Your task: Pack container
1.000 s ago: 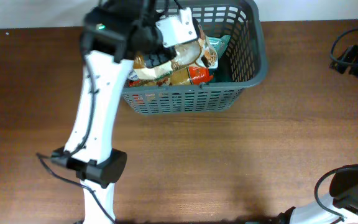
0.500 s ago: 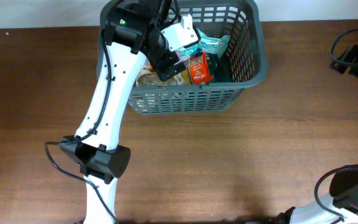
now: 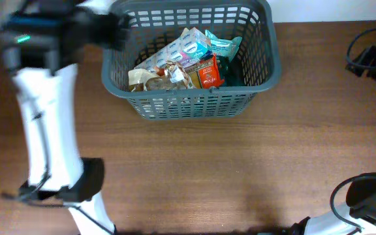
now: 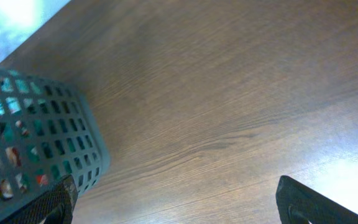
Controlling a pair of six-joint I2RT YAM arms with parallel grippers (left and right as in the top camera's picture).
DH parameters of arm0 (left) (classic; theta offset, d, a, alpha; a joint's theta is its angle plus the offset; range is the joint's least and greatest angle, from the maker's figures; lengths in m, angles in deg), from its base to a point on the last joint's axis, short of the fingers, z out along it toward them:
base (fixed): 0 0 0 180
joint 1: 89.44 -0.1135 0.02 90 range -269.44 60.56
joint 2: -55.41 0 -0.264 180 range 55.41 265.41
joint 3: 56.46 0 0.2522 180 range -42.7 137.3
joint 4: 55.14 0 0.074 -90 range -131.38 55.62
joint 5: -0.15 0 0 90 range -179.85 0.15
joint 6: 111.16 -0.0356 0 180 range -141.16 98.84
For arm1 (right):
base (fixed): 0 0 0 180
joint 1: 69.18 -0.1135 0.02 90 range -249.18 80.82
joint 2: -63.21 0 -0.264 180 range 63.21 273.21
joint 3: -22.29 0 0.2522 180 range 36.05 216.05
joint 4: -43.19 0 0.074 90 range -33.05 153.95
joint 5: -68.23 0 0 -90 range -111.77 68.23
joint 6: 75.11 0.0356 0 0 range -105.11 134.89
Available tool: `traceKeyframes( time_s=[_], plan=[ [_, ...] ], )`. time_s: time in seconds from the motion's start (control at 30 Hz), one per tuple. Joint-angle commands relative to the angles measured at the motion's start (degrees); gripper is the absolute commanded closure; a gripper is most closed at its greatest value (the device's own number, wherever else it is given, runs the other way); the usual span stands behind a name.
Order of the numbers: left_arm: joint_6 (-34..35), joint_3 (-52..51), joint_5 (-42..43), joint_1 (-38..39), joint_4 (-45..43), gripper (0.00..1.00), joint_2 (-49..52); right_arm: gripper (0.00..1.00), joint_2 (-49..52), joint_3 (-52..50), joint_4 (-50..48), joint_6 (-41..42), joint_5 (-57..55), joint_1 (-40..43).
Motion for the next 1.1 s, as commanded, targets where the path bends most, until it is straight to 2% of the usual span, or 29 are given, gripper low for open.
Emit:
traceKeyframes(
  time_s=[0.0,0.1,0.27,1.07],
  plan=[
    [7.0,0.8,-0.6,-7.3,3.0,0.01,-2.3,0.01,-0.8,3.6,0.8,-5.1,3.1,-1.7],
    [9.0,0.3,-0.5,-12.8,6.1,0.01,-2.2,0.01,-0.8,8.1,2.3,-9.4,1.4,-4.2],
    [9.0,-1.0,-0.5,-17.4,7.8,0.01,-2.2,0.01,-0.9,15.3,2.4,-9.4,-1.5,-8.5],
    [9.0,-1.0,-0.5,-17.7,8.1,0.01,-2.2,0.01,-0.9,16.7,2.7,-9.2,-2.0,-9.7]
  ],
)
